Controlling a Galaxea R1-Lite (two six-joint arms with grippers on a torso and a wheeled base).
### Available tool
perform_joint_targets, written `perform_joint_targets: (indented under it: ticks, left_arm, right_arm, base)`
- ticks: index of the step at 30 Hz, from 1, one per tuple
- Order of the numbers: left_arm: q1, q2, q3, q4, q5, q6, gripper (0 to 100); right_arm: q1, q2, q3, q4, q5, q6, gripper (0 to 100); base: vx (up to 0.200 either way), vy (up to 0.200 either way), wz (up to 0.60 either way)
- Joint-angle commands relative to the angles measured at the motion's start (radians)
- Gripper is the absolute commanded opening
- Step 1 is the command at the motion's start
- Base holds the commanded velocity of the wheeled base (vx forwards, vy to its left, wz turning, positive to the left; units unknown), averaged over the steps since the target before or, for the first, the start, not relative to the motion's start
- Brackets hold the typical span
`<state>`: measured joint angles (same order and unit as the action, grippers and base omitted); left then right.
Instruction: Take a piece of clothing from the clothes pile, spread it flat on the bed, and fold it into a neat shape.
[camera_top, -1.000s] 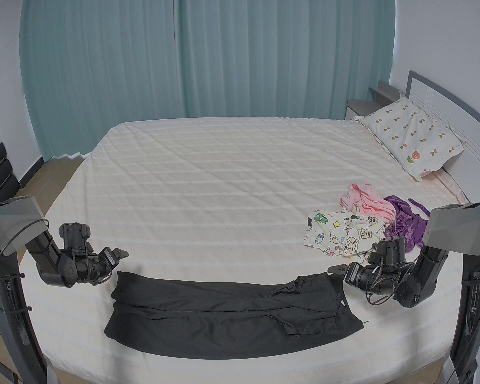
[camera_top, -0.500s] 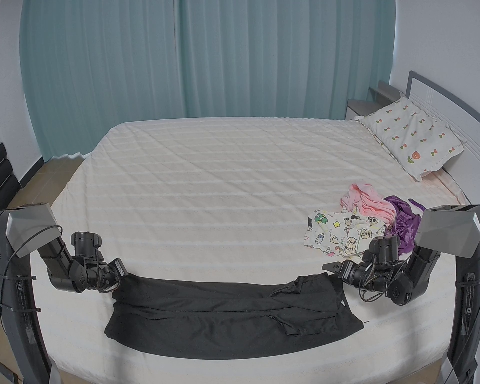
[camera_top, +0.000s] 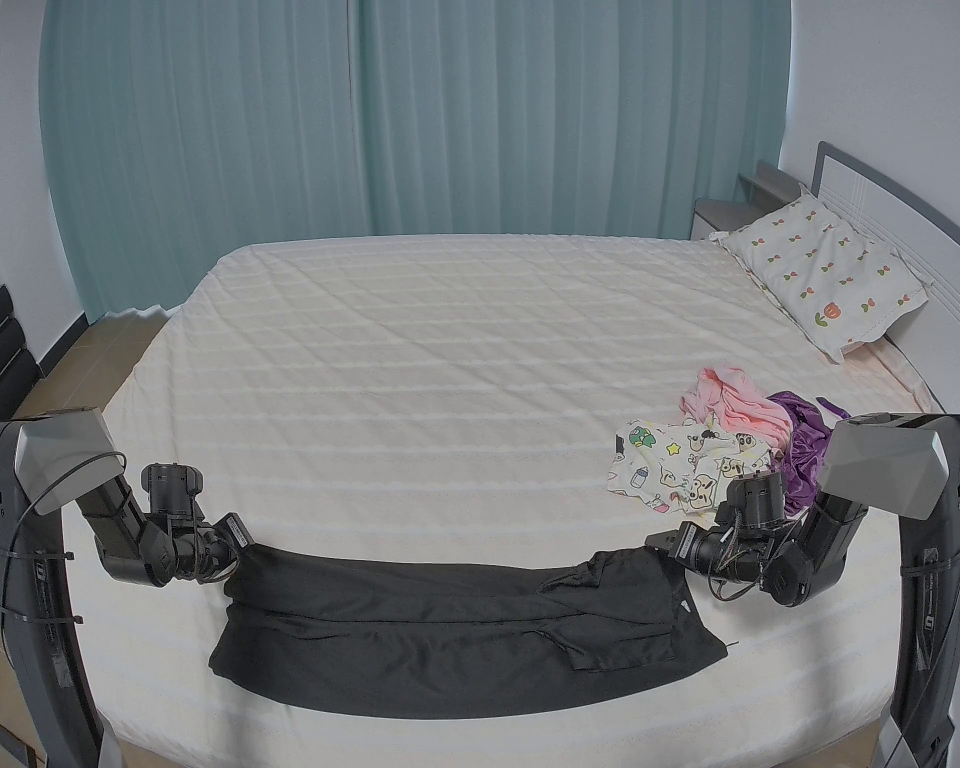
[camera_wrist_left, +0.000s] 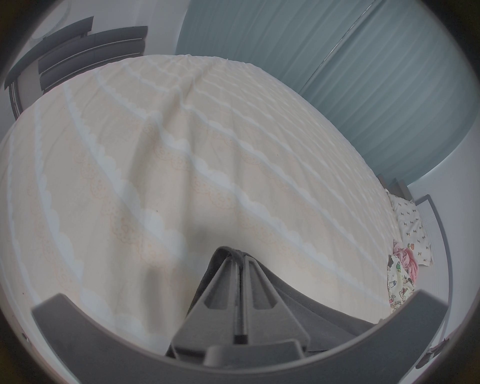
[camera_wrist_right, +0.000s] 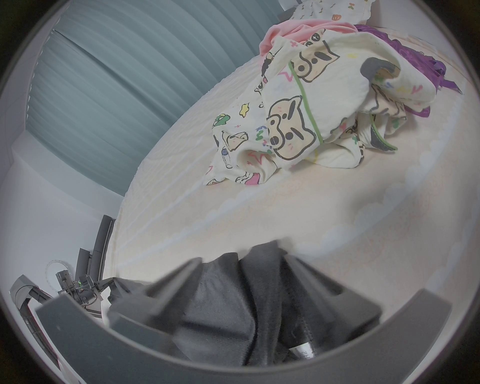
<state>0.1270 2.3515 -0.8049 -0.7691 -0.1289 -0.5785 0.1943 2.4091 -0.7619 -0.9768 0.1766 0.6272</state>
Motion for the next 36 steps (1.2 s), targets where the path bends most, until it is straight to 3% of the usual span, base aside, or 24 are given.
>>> perform_joint_targets:
  ticks: [1,11,22,23,33,36]
  left_arm:
    - [0.002,0.002,0.001,-0.001,0.005,-0.001,0]
    - [0.005,0.006,-0.019,-0.041,0.038,-0.073,0]
    - [0.005,0.008,0.006,-0.053,0.041,-0.067,0]
    - [0.003,0.006,0.016,-0.055,0.040,-0.066,100]
    - [0.026,-0.018,0.023,-0.058,0.014,-0.103,100]
    - [0.040,-0.049,0.026,-0.055,-0.051,-0.170,100]
  right_arm:
    - [-0.004,0.008,-0.013,-0.005,0.001,0.005,0]
    - [-0.013,0.008,-0.033,-0.033,-0.019,0.031,0]
    - [-0.022,0.010,-0.022,-0.026,-0.045,0.049,0]
    - [-0.021,0.010,-0.020,-0.026,-0.045,0.049,100]
    - [-0.029,-0.124,0.016,-0.034,-0.045,0.063,100]
    - [0.025,-0.179,0.019,-0.020,-0.049,0.066,100]
  base:
    - [0.000,0.000,0.00]
    - [0.000,0.000,0.00]
    - [0.000,0.000,0.00]
    - [0.000,0.000,0.00]
    - [0.000,0.000,0.00]
    - [0.000,0.000,0.00]
